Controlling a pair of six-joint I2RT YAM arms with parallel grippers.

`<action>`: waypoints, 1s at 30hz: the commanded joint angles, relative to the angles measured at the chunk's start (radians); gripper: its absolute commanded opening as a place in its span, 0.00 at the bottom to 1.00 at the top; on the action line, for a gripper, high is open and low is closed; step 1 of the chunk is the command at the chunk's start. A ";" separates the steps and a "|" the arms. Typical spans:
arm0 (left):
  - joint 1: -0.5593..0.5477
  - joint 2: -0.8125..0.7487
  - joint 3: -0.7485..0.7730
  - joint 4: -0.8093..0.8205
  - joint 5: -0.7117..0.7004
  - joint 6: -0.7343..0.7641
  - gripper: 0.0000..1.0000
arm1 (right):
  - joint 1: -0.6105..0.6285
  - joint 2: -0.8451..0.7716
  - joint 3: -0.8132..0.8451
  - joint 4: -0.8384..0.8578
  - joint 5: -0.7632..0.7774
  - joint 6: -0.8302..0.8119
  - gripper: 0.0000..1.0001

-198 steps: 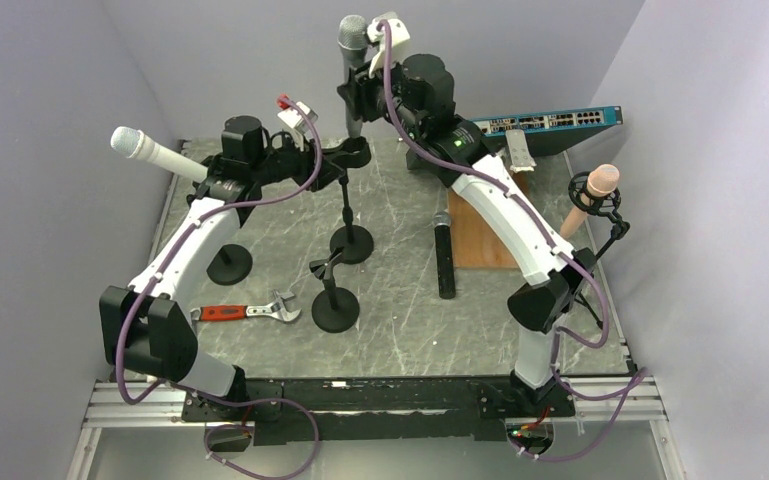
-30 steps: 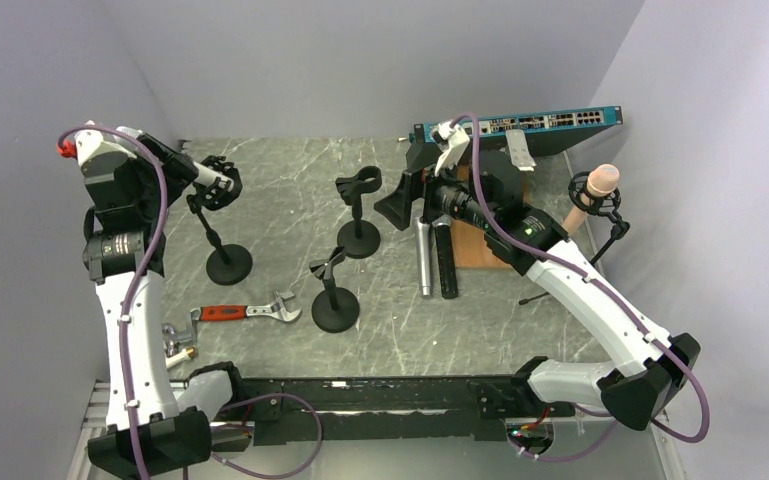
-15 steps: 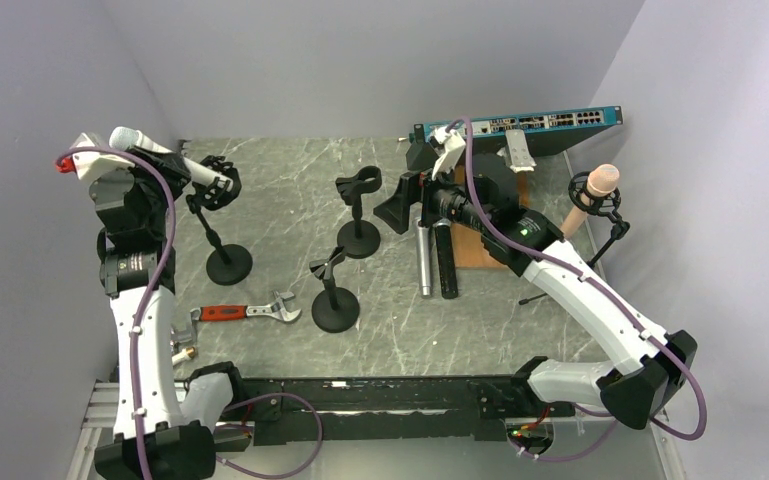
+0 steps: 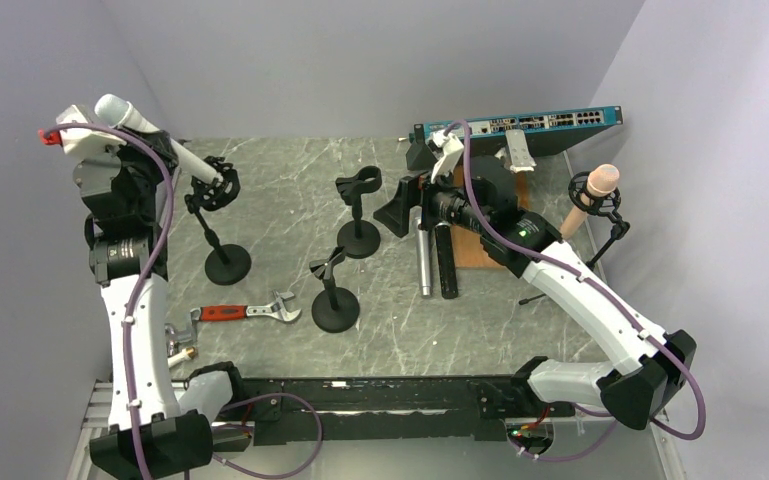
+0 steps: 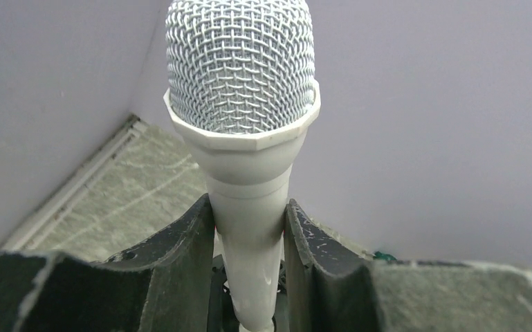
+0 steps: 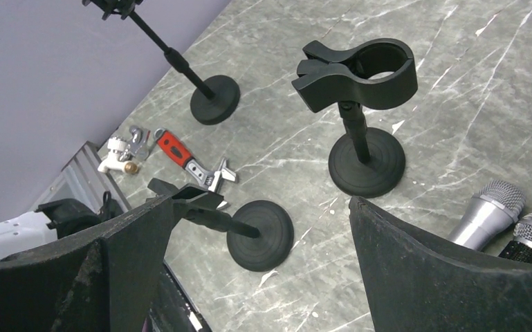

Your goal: Remove the microphone from the stand

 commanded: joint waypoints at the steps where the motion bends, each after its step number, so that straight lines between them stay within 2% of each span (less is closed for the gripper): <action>1: 0.005 -0.029 0.087 0.017 0.005 0.091 0.03 | 0.000 -0.018 -0.006 0.050 -0.040 0.005 1.00; 7: 0.005 -0.075 0.195 -0.050 -0.033 0.126 0.00 | -0.001 -0.001 -0.010 0.054 -0.054 0.018 1.00; 10: 0.004 -0.093 0.267 -0.087 0.024 0.120 0.00 | -0.001 -0.001 -0.023 0.060 -0.055 0.021 1.00; 14: 0.002 -0.083 0.331 -0.138 0.282 0.054 0.00 | -0.001 -0.005 -0.036 0.053 -0.041 0.013 1.00; 18: -0.037 -0.080 0.257 -0.063 0.582 -0.090 0.00 | 0.001 -0.021 -0.035 0.025 -0.028 -0.002 1.00; 20: -0.134 -0.088 0.209 -0.049 0.596 -0.098 0.00 | -0.001 -0.038 -0.037 0.022 -0.053 0.003 1.00; 24: -0.463 -0.087 0.194 -0.141 0.392 0.027 0.00 | 0.000 -0.087 -0.088 0.071 -0.207 0.060 1.00; 30: -0.716 -0.039 0.083 -0.058 0.326 0.001 0.00 | -0.001 -0.182 -0.200 0.208 -0.422 0.167 1.00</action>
